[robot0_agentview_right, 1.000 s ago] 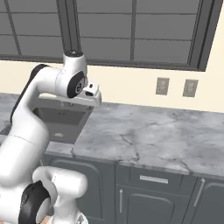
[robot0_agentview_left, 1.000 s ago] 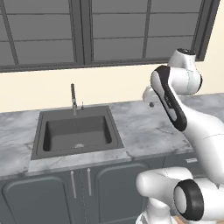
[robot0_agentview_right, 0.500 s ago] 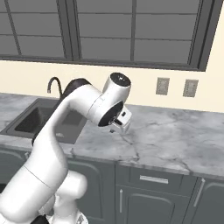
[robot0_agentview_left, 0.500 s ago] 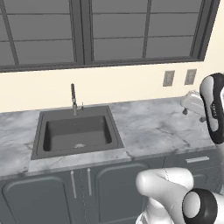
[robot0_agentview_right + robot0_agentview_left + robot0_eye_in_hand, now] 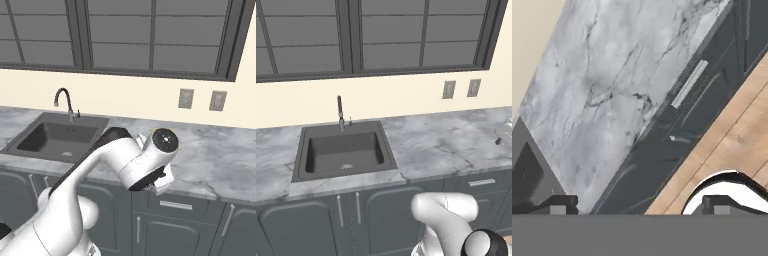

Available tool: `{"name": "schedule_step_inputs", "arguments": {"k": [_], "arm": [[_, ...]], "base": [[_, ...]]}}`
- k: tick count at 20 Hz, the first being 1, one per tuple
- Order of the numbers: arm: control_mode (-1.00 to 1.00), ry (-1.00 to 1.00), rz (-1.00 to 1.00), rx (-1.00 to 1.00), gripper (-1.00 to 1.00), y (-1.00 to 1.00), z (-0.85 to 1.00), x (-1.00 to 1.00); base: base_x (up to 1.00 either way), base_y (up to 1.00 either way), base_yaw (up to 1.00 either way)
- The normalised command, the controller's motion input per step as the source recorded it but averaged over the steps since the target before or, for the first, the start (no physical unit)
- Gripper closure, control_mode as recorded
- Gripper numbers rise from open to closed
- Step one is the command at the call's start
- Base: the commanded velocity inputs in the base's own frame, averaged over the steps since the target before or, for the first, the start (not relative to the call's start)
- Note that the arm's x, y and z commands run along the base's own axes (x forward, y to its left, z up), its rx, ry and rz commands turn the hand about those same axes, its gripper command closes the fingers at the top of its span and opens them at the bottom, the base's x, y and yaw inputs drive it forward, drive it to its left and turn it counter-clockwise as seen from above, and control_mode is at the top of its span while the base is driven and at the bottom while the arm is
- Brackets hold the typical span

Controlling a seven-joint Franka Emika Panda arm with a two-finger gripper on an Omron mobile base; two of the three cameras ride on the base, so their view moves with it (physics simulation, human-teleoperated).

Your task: Take the pizza cutter from the drawer on the right and place it on the dining counter for cutting.

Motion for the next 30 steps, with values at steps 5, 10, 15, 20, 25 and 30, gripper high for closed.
{"name": "schedule_step_inputs", "arguments": {"k": [5,10,15,20,25,30], "arm": [[-1.00,0.00,-0.47,0.18,-1.00,-0.82,-0.55,-0.37],[-1.00,-0.02,-0.27,0.12,-1.00,-0.62,-0.58,-0.15],[-1.00,-0.18,-0.12,0.18,-1.00,-0.07,-0.73,0.06],[-1.00,-0.31,0.00,0.21,-1.00,-0.05,-0.94,0.46],[-1.00,-0.22,0.01,0.19,-1.00,-0.67,-0.61,0.40],[-1.00,-0.14,0.02,0.14,-1.00,-0.89,-0.43,0.07]], "base": [[0.00,0.00,0.00],[0.00,0.00,0.00],[0.00,0.00,0.00],[0.00,0.00,0.00],[0.00,0.00,0.00],[0.00,0.00,0.00]]}}
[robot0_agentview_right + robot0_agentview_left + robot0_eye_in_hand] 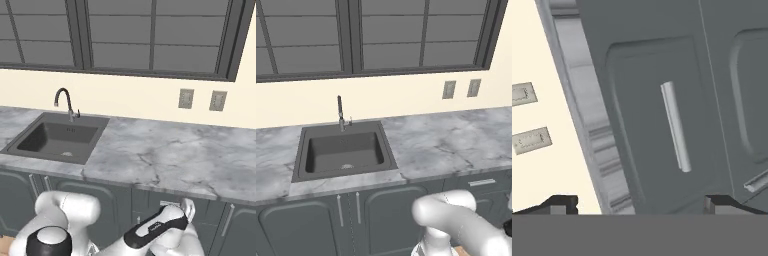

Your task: Take the pizza cutter from the drawer on the right and place it on the dining counter for cutting.

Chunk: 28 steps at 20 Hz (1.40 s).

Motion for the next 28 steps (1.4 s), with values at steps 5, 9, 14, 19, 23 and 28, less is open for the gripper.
{"name": "schedule_step_inputs", "arguments": {"k": [5,9,14,19,23,28], "arm": [[-1.00,-0.15,0.00,0.01,-1.00,-0.36,-0.55,0.10],[-1.00,-0.27,0.00,-0.01,-1.00,0.07,-0.66,0.02],[-1.00,-0.25,-0.01,0.00,-1.00,0.11,-0.40,0.36],[-1.00,-0.07,-0.02,-0.03,-1.00,0.05,-0.17,0.52],[-1.00,0.00,0.00,-0.07,-1.00,0.00,-0.16,0.49],[-1.00,-0.02,0.00,-0.12,-1.00,0.00,-0.32,0.48]], "base": [[0.00,0.00,0.00],[0.00,0.00,0.00],[0.00,0.00,0.00],[0.00,0.00,0.00],[0.00,0.00,0.00],[0.00,0.00,0.00]]}}
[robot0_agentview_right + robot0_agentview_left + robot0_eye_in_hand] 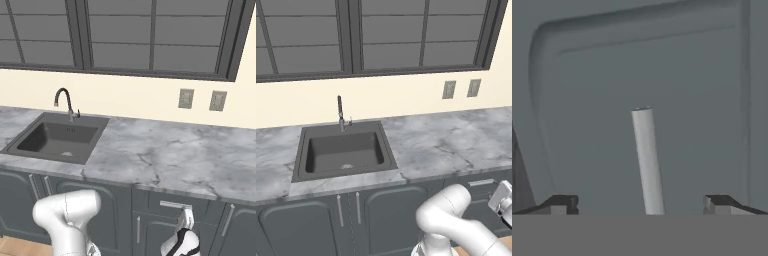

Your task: Take the pizza cutter from the drawer on the right and place it on the dining counter for cutting.

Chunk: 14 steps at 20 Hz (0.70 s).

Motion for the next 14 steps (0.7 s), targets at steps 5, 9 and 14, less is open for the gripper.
{"name": "schedule_step_inputs", "arguments": {"k": [5,9,14], "arm": [[-1.00,-0.08,0.00,-0.03,-1.00,-0.01,-0.39,0.45],[-1.00,-0.05,0.00,-0.01,-1.00,-0.10,-0.26,0.25],[-1.00,-0.08,0.00,0.00,-1.00,-0.12,-0.06,0.12]], "base": [[0.00,0.00,0.00],[0.00,0.00,0.00],[0.00,0.00,0.00]]}}
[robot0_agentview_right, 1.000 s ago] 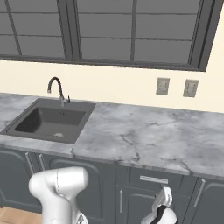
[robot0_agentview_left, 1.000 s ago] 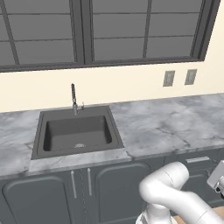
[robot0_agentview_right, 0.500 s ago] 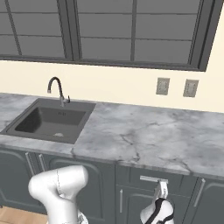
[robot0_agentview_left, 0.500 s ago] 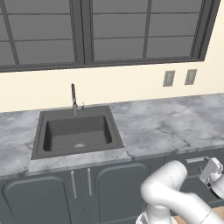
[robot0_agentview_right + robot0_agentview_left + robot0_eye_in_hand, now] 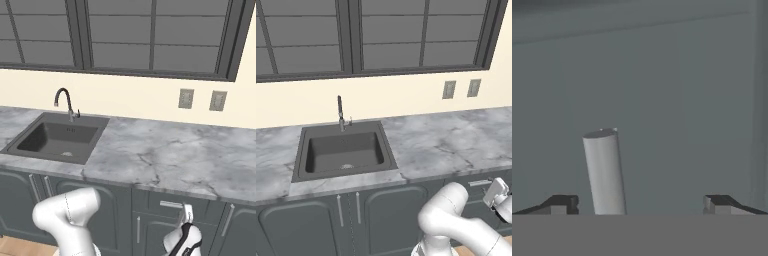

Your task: Take the pizza cutter from the drawer on the right and place it on the dining counter for cutting.

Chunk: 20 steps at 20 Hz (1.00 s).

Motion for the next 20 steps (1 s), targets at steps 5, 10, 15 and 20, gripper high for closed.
{"name": "schedule_step_inputs", "arguments": {"k": [5,10,15,20], "arm": [[-1.00,-0.08,0.00,0.00,-1.00,-0.01,-0.17,0.20],[-1.00,-0.06,0.00,0.00,1.00,0.00,-0.17,0.23],[-1.00,-0.07,0.00,0.00,1.00,0.00,-0.06,0.11],[-1.00,0.00,0.00,0.00,1.00,0.00,0.00,0.00]], "base": [[0.00,0.00,0.00],[0.00,0.00,0.00],[0.00,0.00,0.00],[0.00,0.00,0.00]]}}
